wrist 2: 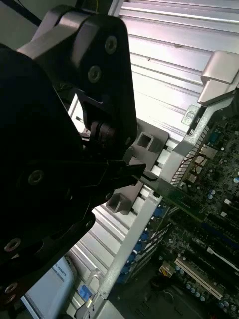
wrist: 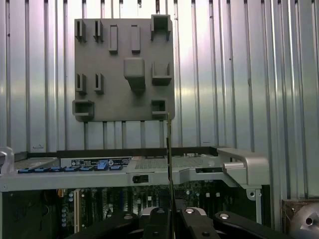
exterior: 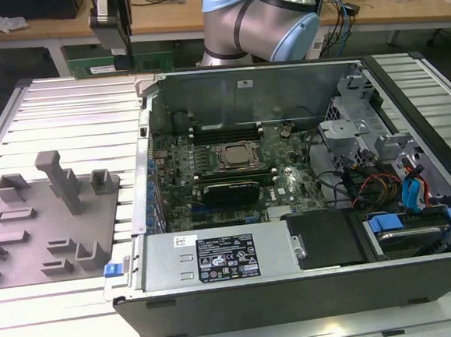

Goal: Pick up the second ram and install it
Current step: 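Pick up the second ram and move it above second insertion slot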

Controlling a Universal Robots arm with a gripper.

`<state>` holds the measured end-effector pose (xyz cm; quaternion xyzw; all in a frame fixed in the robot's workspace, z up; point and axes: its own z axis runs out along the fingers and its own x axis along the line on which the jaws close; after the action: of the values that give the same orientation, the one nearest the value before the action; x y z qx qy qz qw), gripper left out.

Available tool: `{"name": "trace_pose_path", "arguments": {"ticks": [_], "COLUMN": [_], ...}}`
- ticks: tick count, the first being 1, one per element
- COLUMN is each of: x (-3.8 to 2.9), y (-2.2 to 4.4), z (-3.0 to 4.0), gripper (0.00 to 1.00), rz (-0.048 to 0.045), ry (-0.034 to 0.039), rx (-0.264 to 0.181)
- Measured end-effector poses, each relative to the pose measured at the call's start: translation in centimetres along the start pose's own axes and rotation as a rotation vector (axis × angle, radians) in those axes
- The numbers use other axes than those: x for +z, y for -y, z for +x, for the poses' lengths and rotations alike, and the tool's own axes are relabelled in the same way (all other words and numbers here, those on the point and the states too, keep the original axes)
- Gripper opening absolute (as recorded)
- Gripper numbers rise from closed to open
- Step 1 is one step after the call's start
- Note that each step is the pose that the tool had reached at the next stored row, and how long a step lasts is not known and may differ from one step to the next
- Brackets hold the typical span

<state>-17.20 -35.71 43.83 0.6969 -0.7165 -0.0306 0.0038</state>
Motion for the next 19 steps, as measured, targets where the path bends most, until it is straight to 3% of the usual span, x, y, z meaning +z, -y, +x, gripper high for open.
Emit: {"name": "trace_pose_path", "arguments": {"ticks": [2,4,9,13,19], "x": [-0.05,-0.08,-0.20,-0.26,-0.38], "y": [1.06,1.58,4.42,5.70,8.46], "z": [-0.04,-0.06,-0.18,-0.23,-0.34], "gripper": [0.14,0.14,0.14,0.14,0.14], "rz": [-0.0002,-0.0002,-0.0008,-0.0011,-0.0019], "ry": [-0.0004,-0.0006,-0.0011,-0.0012,-0.0013], "rx": [0.000,0.000,0.000,0.000,0.000]}}
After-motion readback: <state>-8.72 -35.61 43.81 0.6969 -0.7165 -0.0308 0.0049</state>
